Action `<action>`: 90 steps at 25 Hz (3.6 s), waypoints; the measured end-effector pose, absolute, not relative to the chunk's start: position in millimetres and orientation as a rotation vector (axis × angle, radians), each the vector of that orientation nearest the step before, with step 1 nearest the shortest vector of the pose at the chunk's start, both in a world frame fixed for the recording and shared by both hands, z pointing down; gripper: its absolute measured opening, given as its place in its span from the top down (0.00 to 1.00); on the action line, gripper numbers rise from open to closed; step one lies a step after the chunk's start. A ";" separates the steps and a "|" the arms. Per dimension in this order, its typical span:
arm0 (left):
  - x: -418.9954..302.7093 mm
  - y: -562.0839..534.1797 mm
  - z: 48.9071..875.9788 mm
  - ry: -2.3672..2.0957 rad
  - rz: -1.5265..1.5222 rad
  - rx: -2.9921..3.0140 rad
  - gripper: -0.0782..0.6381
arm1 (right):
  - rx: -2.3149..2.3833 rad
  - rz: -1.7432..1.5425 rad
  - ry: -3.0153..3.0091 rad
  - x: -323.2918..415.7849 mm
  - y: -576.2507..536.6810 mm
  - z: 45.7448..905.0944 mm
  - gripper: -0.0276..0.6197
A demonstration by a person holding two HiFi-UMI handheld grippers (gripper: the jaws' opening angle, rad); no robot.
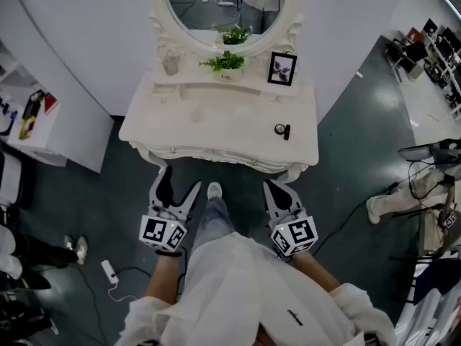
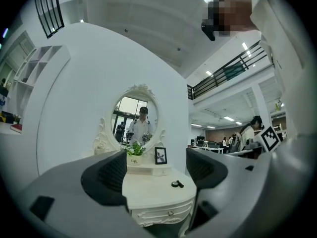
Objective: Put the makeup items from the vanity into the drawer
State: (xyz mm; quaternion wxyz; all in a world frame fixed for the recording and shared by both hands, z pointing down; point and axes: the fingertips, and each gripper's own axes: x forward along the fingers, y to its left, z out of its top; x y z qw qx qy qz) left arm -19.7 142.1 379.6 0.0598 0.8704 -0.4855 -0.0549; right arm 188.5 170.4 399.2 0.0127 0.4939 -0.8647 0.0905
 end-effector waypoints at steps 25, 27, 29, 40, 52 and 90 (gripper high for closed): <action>-37.5 -151.5 464.7 -1.246 0.056 2.610 0.39 | 1.592 0.337 -2.588 111.9 -102.7 432.8 0.93; -38.9 -162.0 477.4 -1.221 0.075 2.589 0.39 | 1.589 0.346 -2.573 102.0 -119.0 440.0 0.93; -41.6 -171.3 489.4 -1.213 0.091 2.563 0.39 | 1.594 0.355 -2.555 94.1 -133.5 446.1 0.93; -48.0 -197.5 554.8 -1.223 0.312 2.458 0.39 | 1.527 0.409 -2.486 68.3 -171.2 483.9 0.93; -33.3 -223.4 602.3 -1.241 0.456 2.377 0.39 | 1.369 0.557 -2.444 54.4 -208.6 549.2 0.93; -24.8 -246.5 700.0 -1.272 0.799 2.170 0.37 | 1.195 0.798 -2.237 31.2 -239.3 687.0 0.93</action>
